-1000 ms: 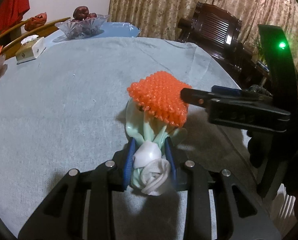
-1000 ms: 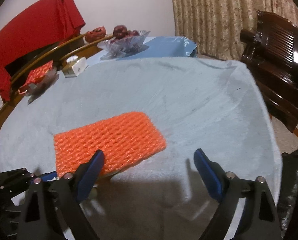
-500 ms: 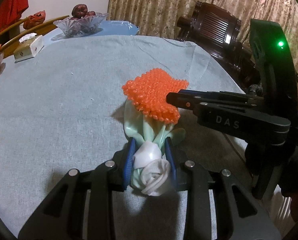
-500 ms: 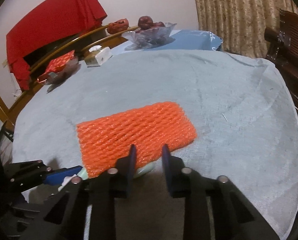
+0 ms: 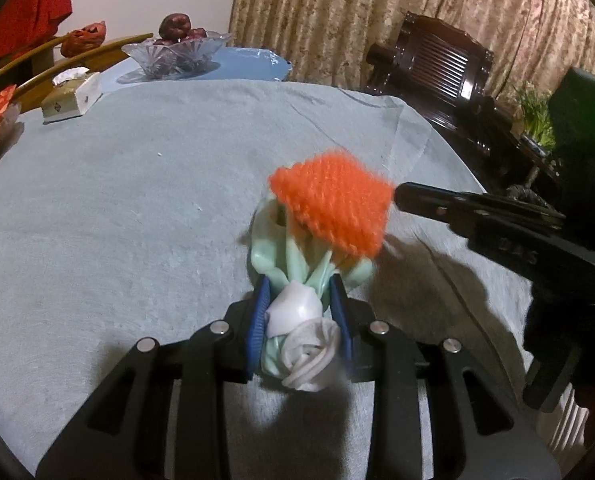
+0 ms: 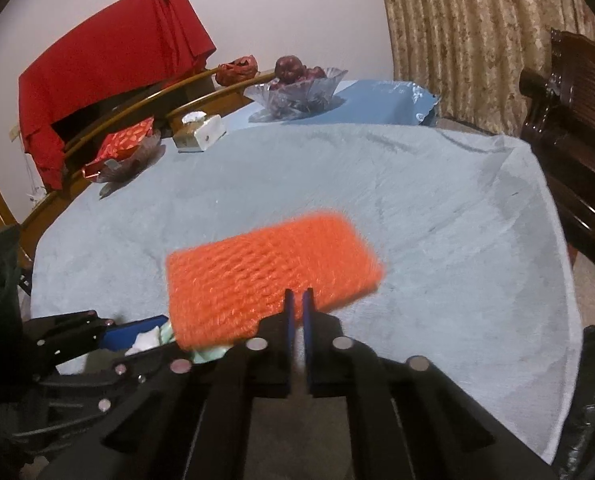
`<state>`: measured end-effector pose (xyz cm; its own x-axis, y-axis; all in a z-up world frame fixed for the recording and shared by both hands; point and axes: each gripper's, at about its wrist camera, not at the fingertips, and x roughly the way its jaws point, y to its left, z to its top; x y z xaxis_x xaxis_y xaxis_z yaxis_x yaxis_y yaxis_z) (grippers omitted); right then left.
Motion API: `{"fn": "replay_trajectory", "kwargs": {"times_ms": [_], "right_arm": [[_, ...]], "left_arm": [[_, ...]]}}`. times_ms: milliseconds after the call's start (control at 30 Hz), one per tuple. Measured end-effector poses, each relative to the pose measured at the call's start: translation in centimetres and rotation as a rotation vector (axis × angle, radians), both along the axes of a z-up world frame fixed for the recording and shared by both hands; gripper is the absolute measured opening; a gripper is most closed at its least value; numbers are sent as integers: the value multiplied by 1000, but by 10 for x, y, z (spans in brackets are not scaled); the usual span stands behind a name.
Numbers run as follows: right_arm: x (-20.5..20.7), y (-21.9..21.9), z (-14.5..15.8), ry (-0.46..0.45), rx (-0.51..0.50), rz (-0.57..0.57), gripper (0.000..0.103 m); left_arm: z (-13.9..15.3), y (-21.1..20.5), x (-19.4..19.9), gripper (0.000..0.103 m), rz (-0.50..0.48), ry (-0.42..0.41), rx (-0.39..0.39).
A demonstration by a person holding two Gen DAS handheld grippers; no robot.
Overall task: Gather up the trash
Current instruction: 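Lift the orange foam net with the right gripper while the left gripper holds the glove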
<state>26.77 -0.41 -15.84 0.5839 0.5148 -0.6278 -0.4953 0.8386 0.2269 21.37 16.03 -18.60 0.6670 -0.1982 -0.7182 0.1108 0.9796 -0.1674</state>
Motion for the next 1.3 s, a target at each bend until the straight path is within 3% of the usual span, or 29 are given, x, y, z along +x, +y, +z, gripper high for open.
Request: {"fn": "replay_trajectory", "kwargs": {"times_ms": [400, 533, 567, 633, 833, 1067, 1167, 1233, 1300], "right_arm": [[2, -12, 5, 0, 3, -21, 3], [12, -11, -2, 21, 0, -32, 11], [14, -10, -2, 22, -3, -34, 14], [18, -7, -4, 25, -3, -35, 39], [29, 6, -11, 30, -39, -26, 61], [35, 14, -29, 95, -43, -7, 61], [35, 15, -31, 117, -14, 24, 47], [31, 17, -30, 107, -12, 55, 30], [26, 20, -27, 79, -21, 73, 22]], "left_arm": [[12, -7, -1, 30, 3, -28, 4], [7, -5, 1, 30, -4, -23, 1], [6, -5, 2, 30, -5, -20, 2], [2, -3, 4, 30, -4, -7, 5], [-6, 1, 8, 30, -4, 17, 5], [-8, 1, 11, 30, -11, 28, 4], [-8, 1, 12, 30, -12, 28, 1], [-8, 1, 12, 30, -12, 29, 2], [-9, 1, 12, 30, -11, 28, 2]]}}
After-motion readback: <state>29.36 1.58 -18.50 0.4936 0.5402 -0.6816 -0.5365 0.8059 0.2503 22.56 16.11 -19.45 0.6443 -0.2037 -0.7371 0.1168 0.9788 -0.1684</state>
